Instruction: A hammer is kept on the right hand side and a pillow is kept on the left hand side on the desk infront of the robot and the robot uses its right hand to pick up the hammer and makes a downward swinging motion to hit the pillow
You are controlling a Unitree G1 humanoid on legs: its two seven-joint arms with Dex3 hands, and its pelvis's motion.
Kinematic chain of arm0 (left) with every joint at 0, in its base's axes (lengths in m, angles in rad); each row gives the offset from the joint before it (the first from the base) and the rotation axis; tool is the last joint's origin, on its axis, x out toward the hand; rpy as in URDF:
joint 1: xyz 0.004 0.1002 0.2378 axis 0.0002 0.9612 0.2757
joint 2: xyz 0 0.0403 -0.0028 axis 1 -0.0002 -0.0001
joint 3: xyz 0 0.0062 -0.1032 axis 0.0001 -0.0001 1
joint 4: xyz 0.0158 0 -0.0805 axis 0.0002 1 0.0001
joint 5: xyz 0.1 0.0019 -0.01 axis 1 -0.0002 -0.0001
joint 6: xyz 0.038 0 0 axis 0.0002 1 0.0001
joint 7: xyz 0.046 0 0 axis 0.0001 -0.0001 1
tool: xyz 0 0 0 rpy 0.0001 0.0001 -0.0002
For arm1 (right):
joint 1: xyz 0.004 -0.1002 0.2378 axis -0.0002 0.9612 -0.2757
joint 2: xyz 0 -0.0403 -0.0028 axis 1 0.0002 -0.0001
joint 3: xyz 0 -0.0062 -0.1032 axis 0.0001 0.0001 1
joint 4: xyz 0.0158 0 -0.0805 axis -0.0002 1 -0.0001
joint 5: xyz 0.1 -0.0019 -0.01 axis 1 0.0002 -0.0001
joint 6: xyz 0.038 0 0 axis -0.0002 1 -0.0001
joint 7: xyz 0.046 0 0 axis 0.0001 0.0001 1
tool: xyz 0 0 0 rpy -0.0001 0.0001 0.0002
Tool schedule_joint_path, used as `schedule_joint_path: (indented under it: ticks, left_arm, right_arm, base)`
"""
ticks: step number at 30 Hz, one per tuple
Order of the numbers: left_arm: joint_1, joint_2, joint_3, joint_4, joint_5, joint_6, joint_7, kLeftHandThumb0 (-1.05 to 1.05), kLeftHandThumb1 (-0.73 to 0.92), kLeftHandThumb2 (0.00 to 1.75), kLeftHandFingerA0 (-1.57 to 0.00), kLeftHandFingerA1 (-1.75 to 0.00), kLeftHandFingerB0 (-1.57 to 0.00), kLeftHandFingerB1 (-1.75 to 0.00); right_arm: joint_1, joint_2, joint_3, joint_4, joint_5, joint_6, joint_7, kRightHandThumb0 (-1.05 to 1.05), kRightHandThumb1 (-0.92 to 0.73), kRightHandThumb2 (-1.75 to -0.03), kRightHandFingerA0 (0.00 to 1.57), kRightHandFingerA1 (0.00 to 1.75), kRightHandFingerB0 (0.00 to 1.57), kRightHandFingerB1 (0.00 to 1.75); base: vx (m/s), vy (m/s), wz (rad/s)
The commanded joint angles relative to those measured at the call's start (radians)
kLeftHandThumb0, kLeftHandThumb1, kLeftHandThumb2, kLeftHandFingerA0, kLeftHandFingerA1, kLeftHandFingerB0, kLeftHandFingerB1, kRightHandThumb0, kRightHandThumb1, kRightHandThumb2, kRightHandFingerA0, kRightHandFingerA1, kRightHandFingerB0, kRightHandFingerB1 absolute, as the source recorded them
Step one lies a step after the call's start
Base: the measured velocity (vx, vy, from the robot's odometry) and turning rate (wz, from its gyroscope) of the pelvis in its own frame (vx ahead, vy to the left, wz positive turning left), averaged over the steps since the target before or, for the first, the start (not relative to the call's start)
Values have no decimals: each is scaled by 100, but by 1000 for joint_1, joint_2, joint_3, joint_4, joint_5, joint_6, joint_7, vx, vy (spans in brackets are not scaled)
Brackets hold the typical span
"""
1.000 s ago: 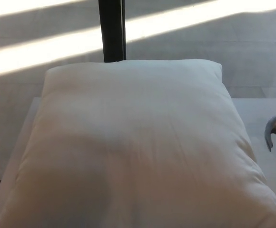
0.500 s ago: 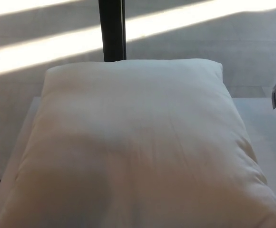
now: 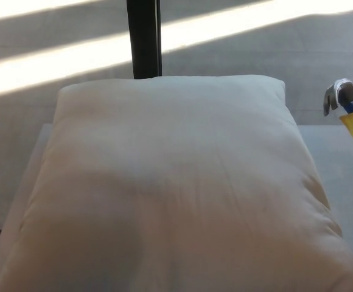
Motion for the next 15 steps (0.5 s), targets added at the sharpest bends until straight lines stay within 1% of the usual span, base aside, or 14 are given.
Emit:
schedule_joint_path:
  ticks: [1, 2, 4, 8, 9, 10, 13, 14, 15]
  left_arm:
    - [55, 16, 7, 3, -15, -40, -30, -55, 58, 58, -69, -46, -67, -45]
    - [55, 15, 5, -1, -14, -44, -32, -54, 59, 58, -68, -47, -64, -45]
    - [52, 14, 7, -1, -16, -41, -25, -55, 58, 58, -69, -47, -65, -45]
    - [48, 17, 9, -2, -20, -33, -29, -54, 58, 58, -70, -46, -67, -44]
    - [46, 19, 6, -5, -17, -34, -30, -55, 58, 59, -72, -46, -66, -44]
    - [48, 18, 6, -13, -19, -41, -38, -55, 58, 59, -74, -48, -67, -44]
    - [51, 12, 9, -37, -28, -51, -60, -57, 59, 59, -77, -50, -64, -44]
    - [45, 9, 3, -69, -29, -46, -66, -61, 56, 58, -79, -52, -67, -44]
    - [42, 5, 1, -72, -27, -44, -60, -61, 55, 58, -81, -51, -71, -45]
  right_arm:
    - [-171, 61, 21, -564, 550, 862, 192, -28, -66, -117, 106, 175, 78, 165]
    - [-181, 55, 17, -553, 565, 891, 211, -28, -67, -115, 105, 175, 77, 167]
    - [-185, 39, 26, -544, 568, 899, 240, -27, -66, -115, 105, 175, 77, 168]
    - [-204, 34, 21, -550, 562, 960, 253, -26, -66, -115, 103, 175, 78, 167]
    - [-202, 23, 29, -553, 565, 960, 269, -26, -68, -115, 103, 175, 77, 169]
    - [-200, 15, 39, -557, 563, 953, 280, -26, -65, -118, 103, 175, 77, 170]
    - [-198, -2, 53, -578, 556, 943, 294, -27, -64, -120, 103, 175, 78, 169]
    - [-237, -21, 31, -556, 567, 979, 303, -28, -61, -123, 104, 175, 81, 166]
    - [-263, -25, 14, -544, 569, 1013, 300, -29, -62, -121, 103, 175, 81, 164]
  base:
    - [0, 0, 0]
    - [0, 0, 0]
    - [0, 0, 0]
    - [0, 0, 0]
    - [0, 0, 0]
    - [0, 0, 0]
    - [0, 0, 0]
    - [0, 0, 0]
    - [0, 0, 0]
